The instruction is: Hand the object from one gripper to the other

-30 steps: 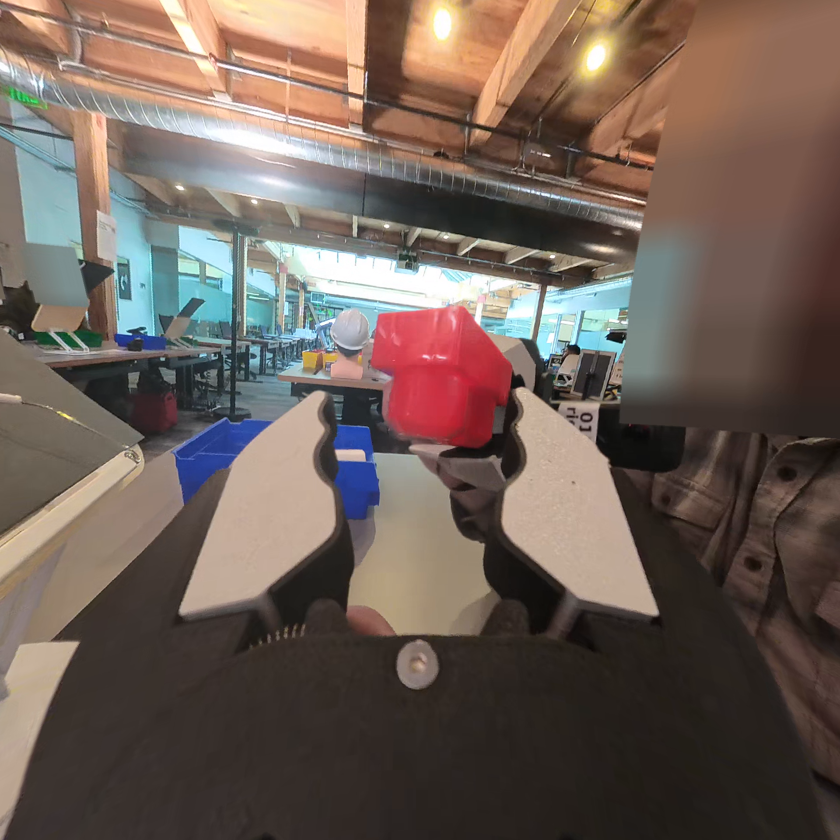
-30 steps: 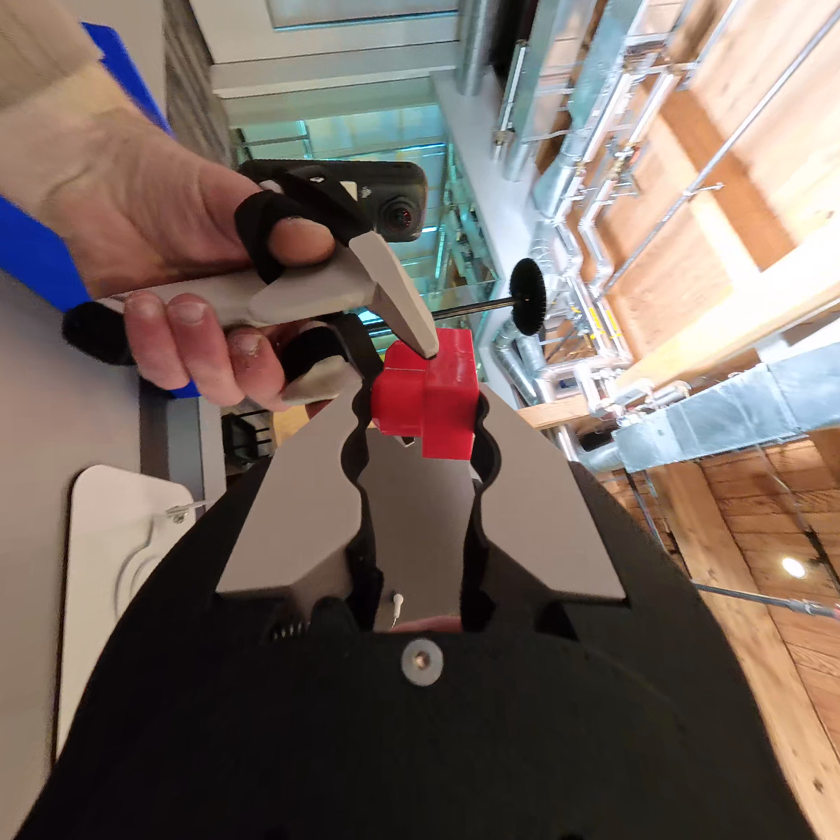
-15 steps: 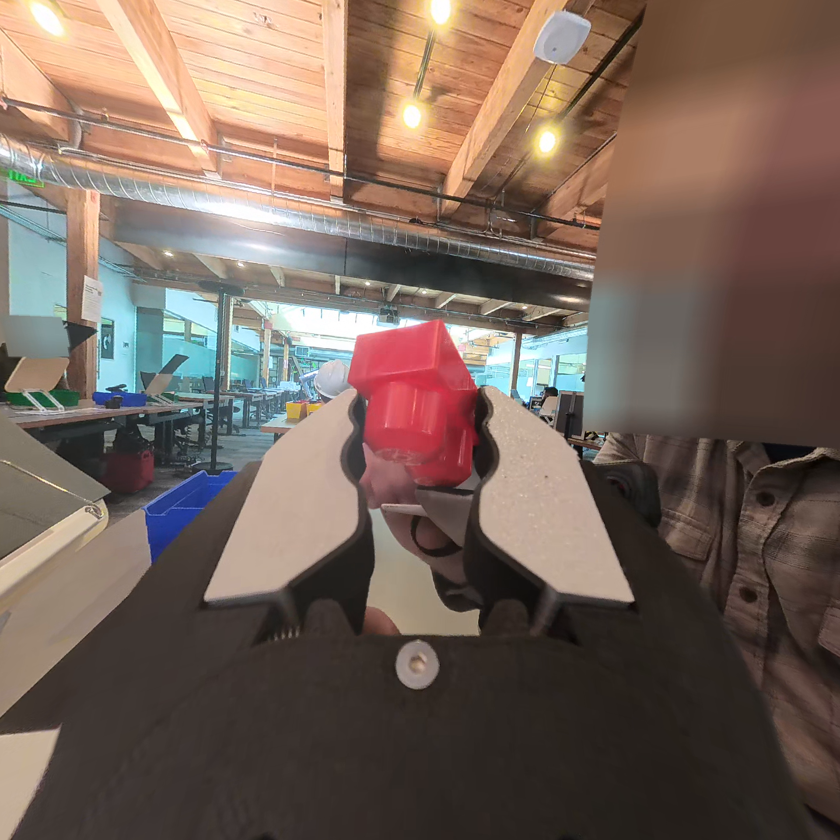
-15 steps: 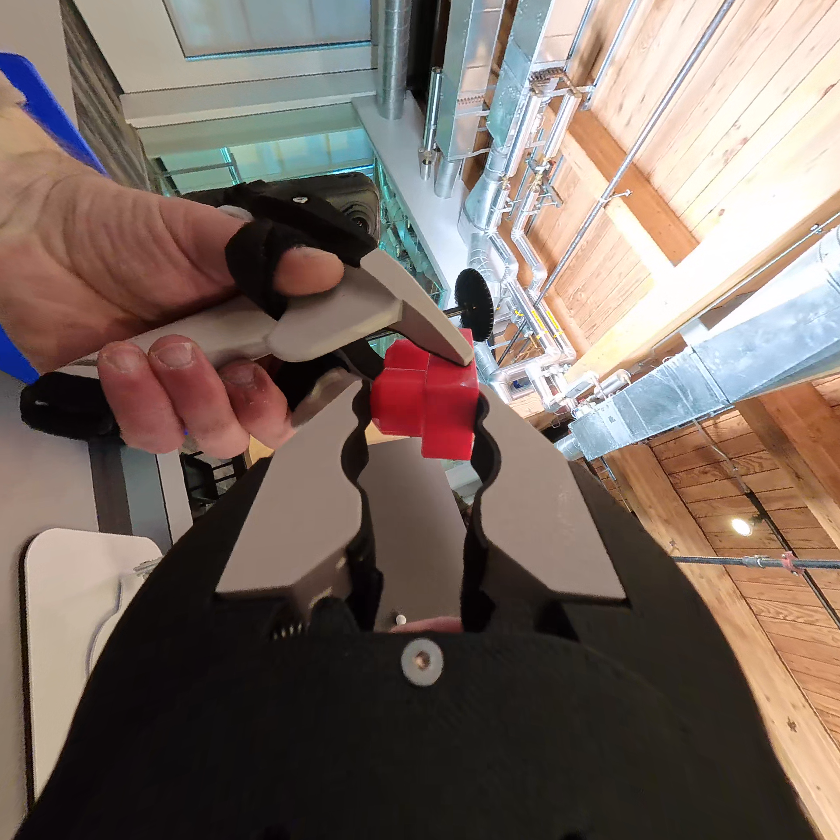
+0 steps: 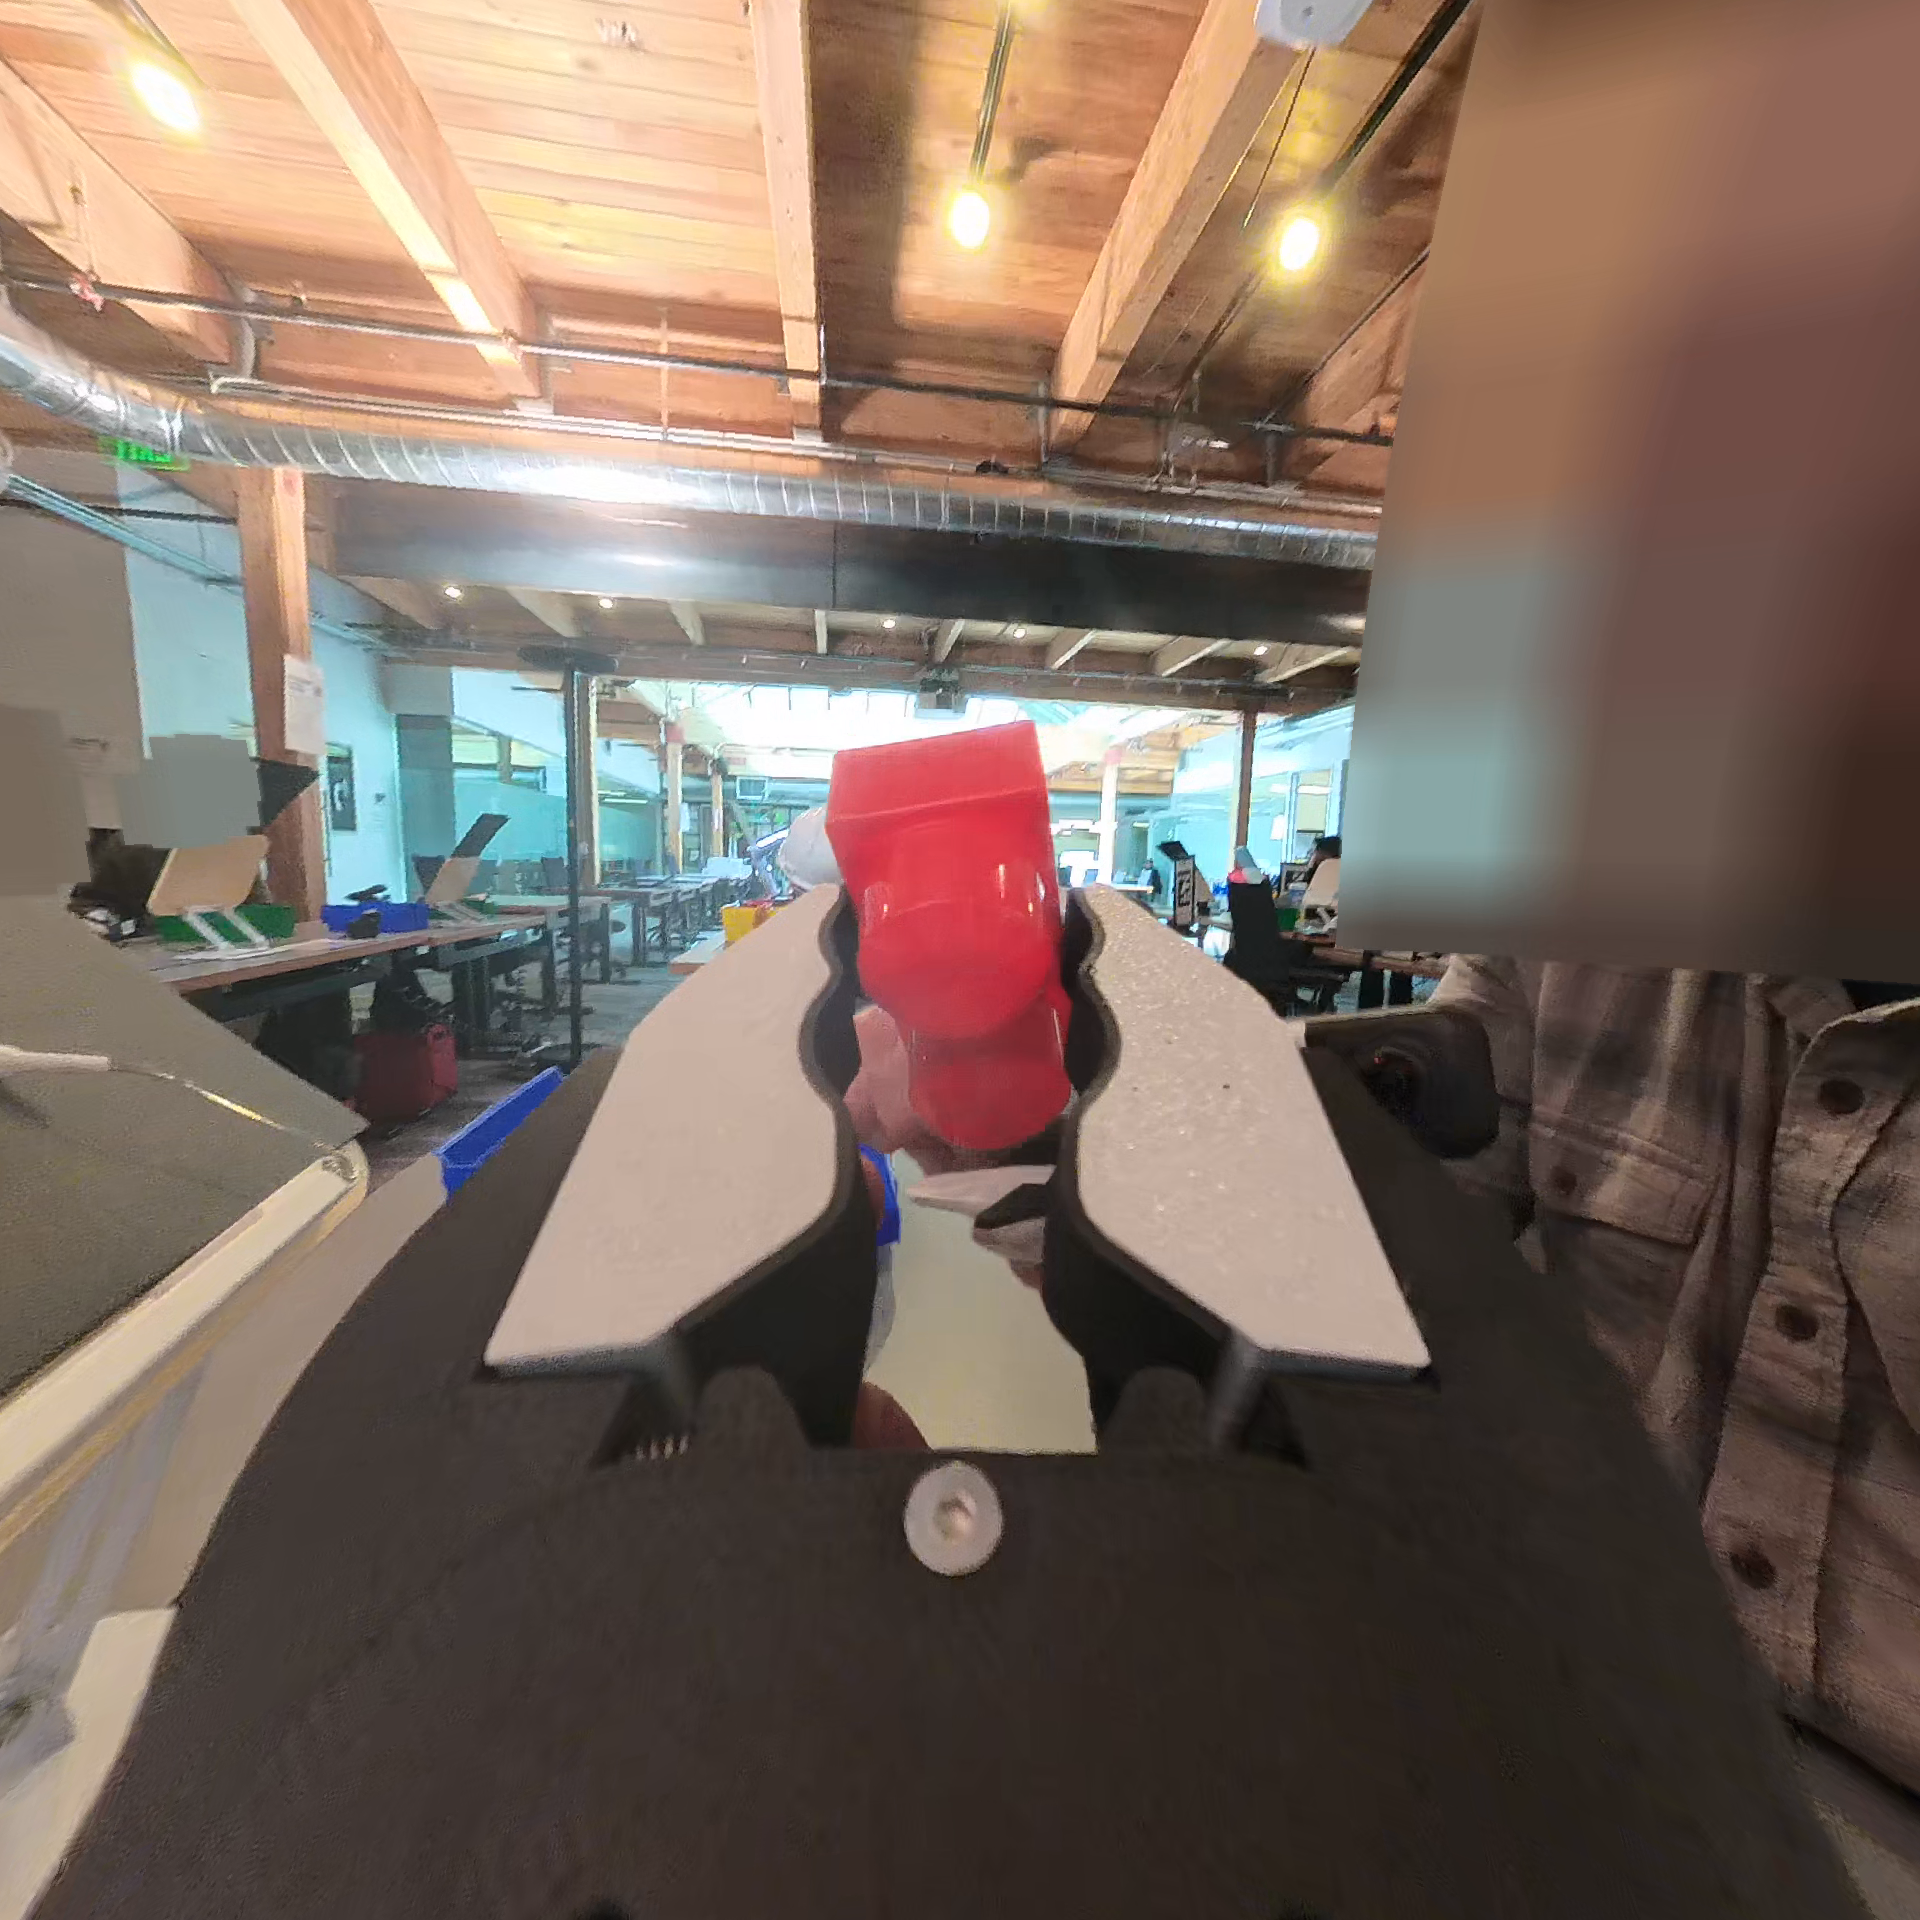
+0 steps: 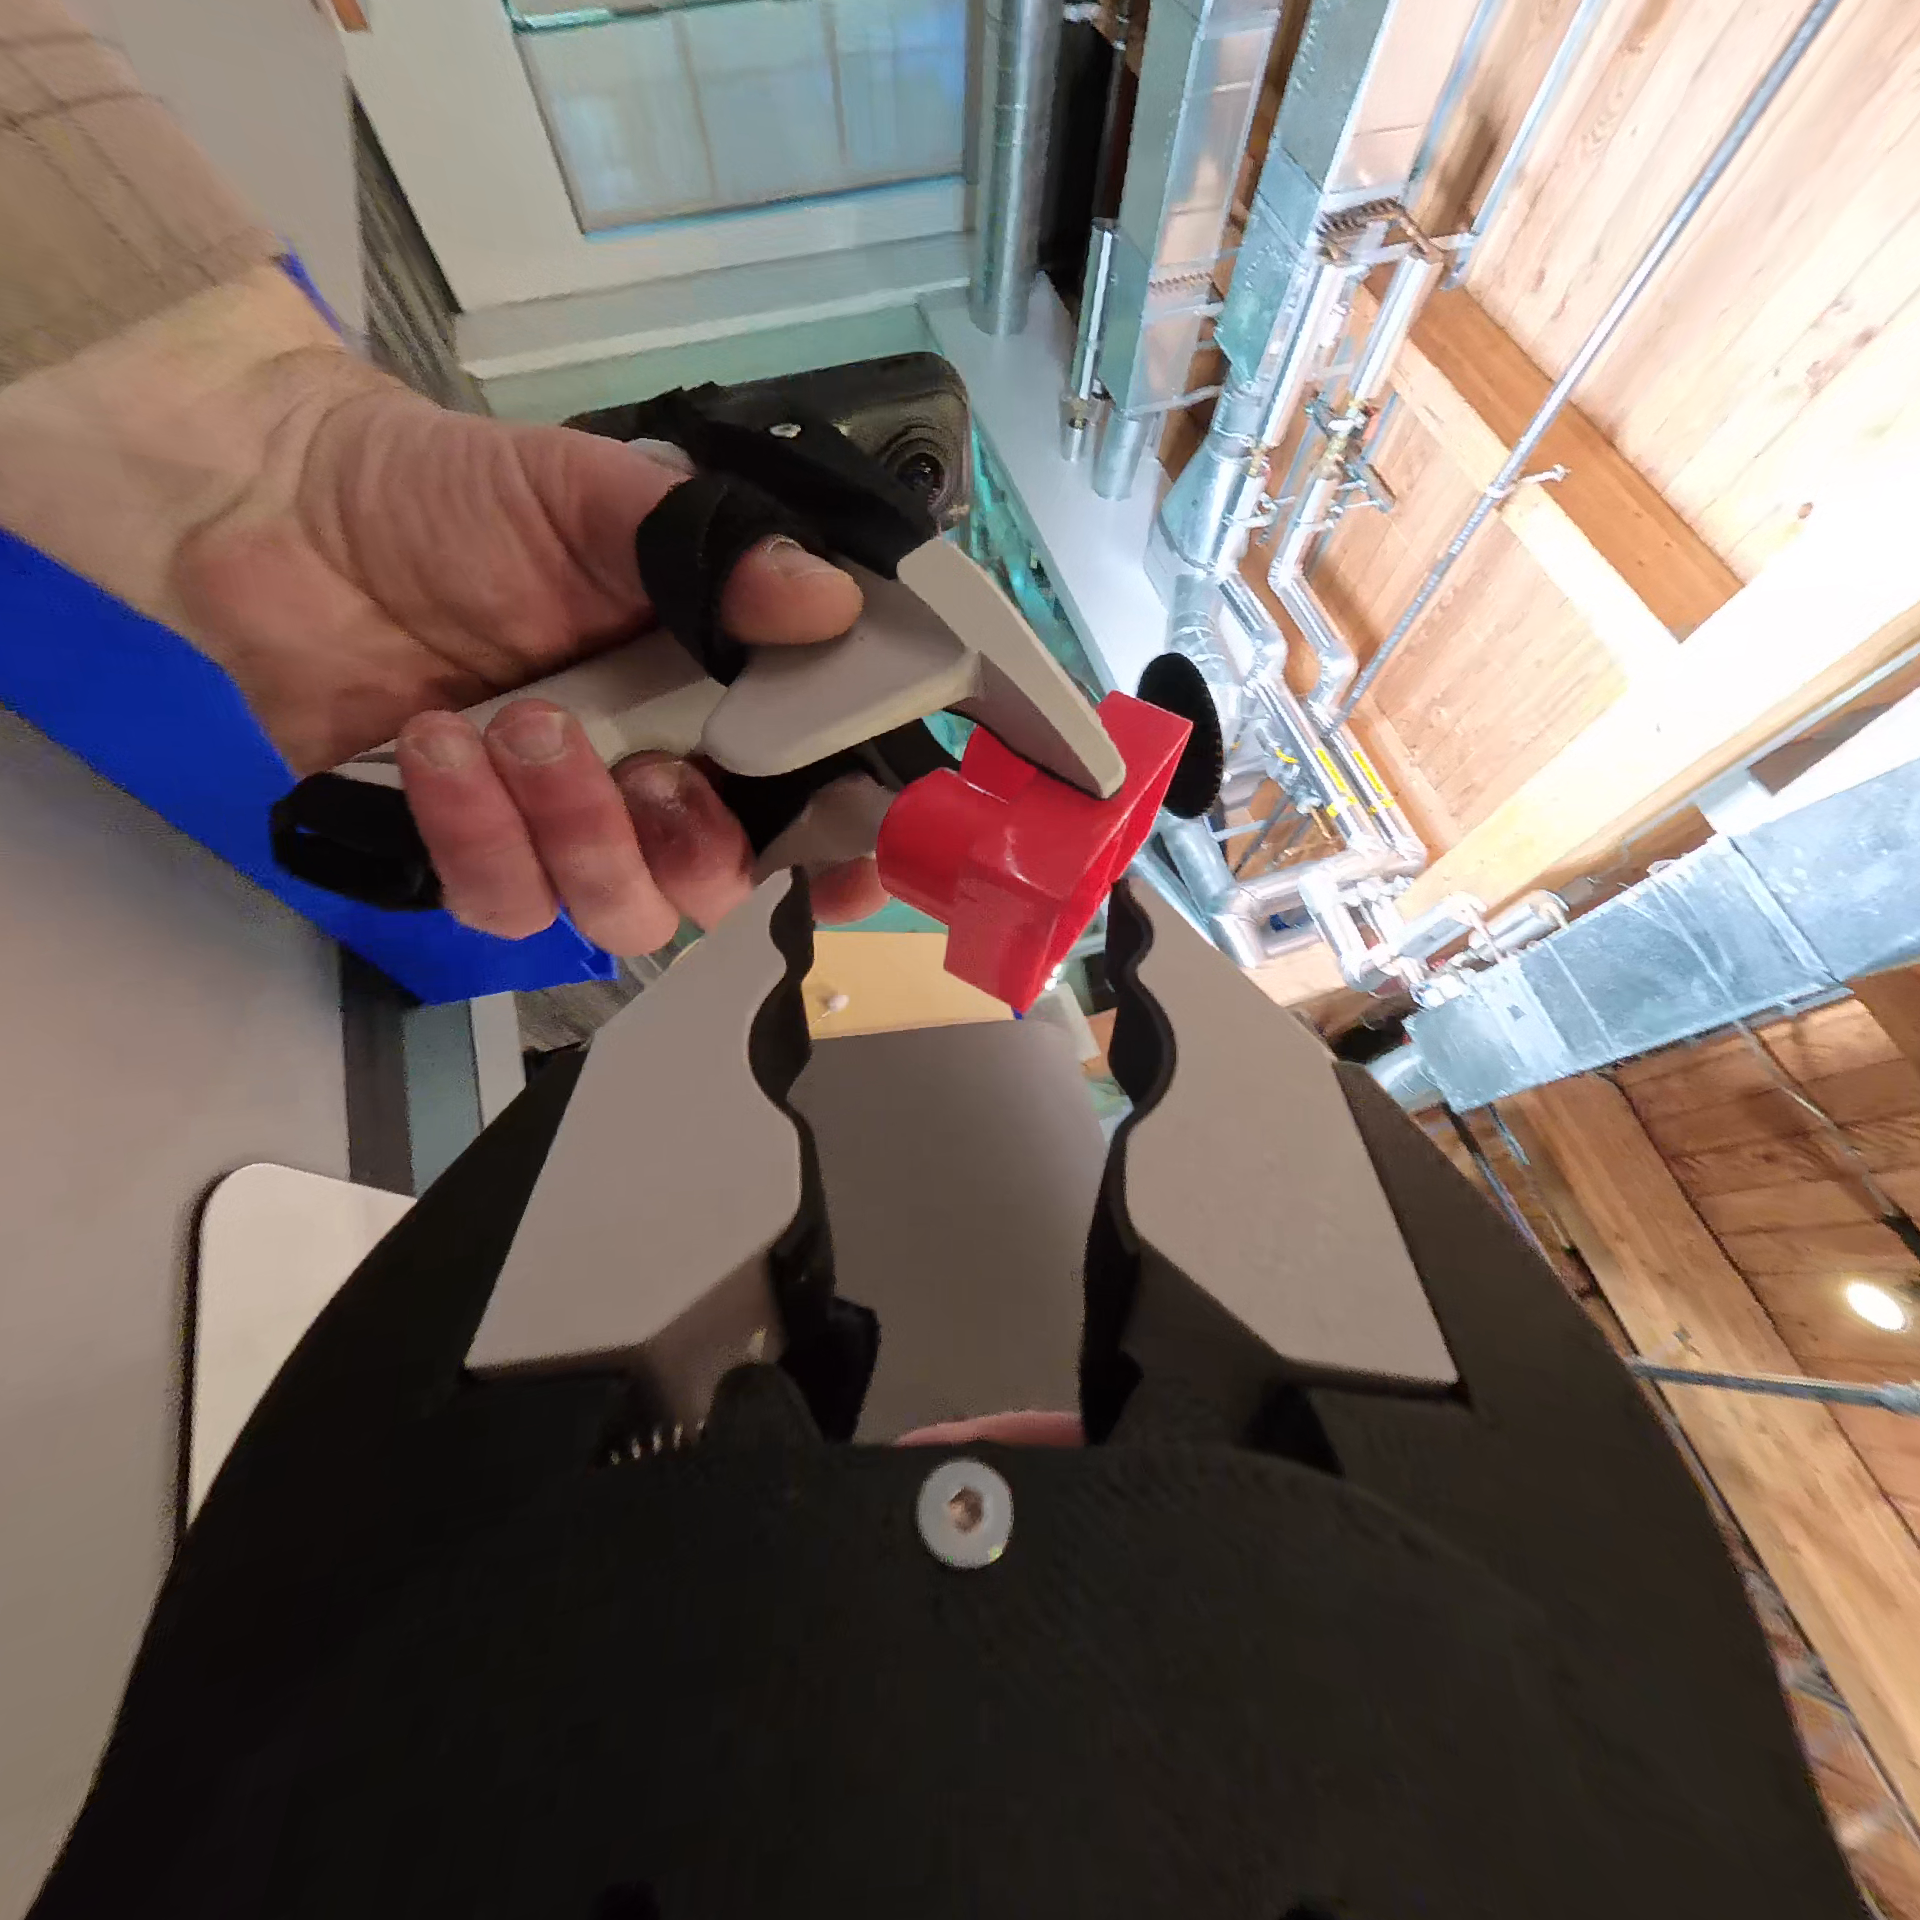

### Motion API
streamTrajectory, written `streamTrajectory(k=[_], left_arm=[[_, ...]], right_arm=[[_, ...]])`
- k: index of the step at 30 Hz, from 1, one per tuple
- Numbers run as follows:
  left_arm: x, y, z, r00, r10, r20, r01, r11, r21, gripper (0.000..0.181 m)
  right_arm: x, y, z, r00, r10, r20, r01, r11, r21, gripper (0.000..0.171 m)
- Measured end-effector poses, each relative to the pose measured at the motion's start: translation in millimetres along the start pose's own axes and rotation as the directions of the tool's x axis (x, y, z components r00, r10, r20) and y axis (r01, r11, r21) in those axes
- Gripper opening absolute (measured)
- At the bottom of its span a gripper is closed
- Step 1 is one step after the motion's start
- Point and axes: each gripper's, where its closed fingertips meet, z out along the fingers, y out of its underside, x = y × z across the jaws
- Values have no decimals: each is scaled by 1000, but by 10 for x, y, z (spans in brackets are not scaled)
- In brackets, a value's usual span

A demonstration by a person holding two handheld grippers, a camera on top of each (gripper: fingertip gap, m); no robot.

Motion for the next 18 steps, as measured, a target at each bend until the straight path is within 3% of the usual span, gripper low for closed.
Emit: streamTrajectory(k=[7, 10, 18], left_arm=[[66, 168, -87, 998, 65, -22, -68, 974, -218, 36], [142, 324, -92, 996, 62, -64, -79, 946, -313, 36], [327, 792, -42, 984, -52, -168, -35, 878, -476, 36]], right_arm=[[-83, 40, -282, 925, 161, 345, -176, 984, 10, 41], [91, 1, -387, 907, 218, 359, -244, 969, 27, 31], [47, -89, -409, 910, 118, 398, -138, 990, 20, 22]])
